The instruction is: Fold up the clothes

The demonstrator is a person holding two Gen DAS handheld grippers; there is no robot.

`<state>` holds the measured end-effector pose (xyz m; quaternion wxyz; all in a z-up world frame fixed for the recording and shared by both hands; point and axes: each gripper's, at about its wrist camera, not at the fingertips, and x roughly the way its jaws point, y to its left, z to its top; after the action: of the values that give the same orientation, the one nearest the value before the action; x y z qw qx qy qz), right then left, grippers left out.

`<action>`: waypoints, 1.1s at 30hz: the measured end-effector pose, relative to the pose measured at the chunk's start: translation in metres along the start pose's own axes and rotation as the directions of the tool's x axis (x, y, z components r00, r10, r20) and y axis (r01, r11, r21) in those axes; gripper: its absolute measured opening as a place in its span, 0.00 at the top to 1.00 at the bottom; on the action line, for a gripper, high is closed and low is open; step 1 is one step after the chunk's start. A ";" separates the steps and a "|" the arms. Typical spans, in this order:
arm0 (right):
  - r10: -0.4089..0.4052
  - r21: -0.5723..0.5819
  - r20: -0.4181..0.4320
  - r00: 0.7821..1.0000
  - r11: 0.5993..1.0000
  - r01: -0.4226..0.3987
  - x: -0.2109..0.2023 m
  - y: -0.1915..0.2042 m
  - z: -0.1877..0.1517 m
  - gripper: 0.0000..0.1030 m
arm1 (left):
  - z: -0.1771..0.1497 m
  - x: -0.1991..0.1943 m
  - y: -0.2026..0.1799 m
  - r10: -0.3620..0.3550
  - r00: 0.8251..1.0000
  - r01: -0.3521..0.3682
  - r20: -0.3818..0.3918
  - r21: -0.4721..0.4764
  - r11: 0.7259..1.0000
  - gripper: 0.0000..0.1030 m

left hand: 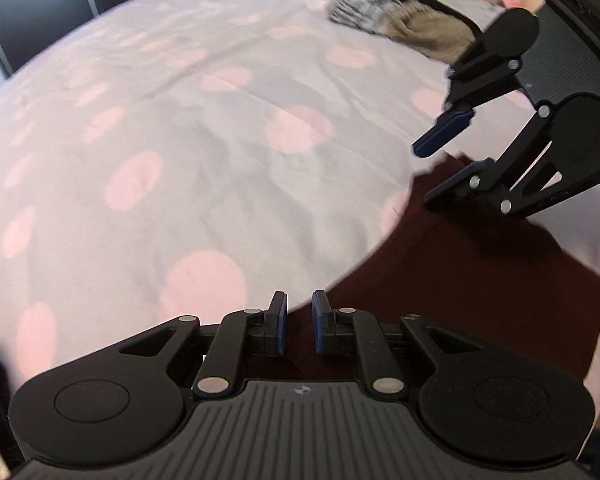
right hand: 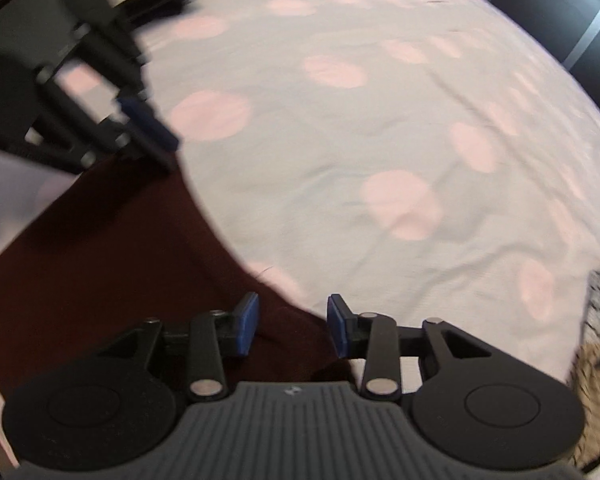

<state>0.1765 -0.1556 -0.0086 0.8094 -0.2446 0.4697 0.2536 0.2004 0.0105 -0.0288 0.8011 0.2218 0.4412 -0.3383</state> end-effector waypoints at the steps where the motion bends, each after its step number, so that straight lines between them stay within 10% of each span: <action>1: -0.024 0.026 0.014 1.000 0.999 0.024 -0.006 -0.003 0.001 0.61 | 0.002 -0.006 0.001 0.015 1.000 -0.015 0.017 -0.015 1.000 0.89; 11: -0.041 0.292 0.113 0.993 0.956 0.006 -0.065 -0.010 -0.038 0.70 | -0.012 -0.071 -0.027 0.088 0.989 -0.077 0.122 -0.093 0.993 0.88; 25: -0.006 0.337 0.320 0.947 0.935 -0.109 -0.116 0.096 -0.131 0.76 | -0.094 -0.091 -0.132 0.049 0.976 0.012 0.214 -0.272 0.962 0.88; 33: -0.052 0.427 0.215 0.975 0.903 -0.046 -0.076 0.105 -0.155 0.80 | -0.125 -0.055 -0.132 0.109 0.988 -0.061 0.114 -0.360 0.931 0.95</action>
<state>-0.0217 -0.1888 -0.0254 0.8909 -0.0314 0.4207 0.1684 0.0125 0.0230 -0.0535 0.8693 0.0694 0.4312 -0.2316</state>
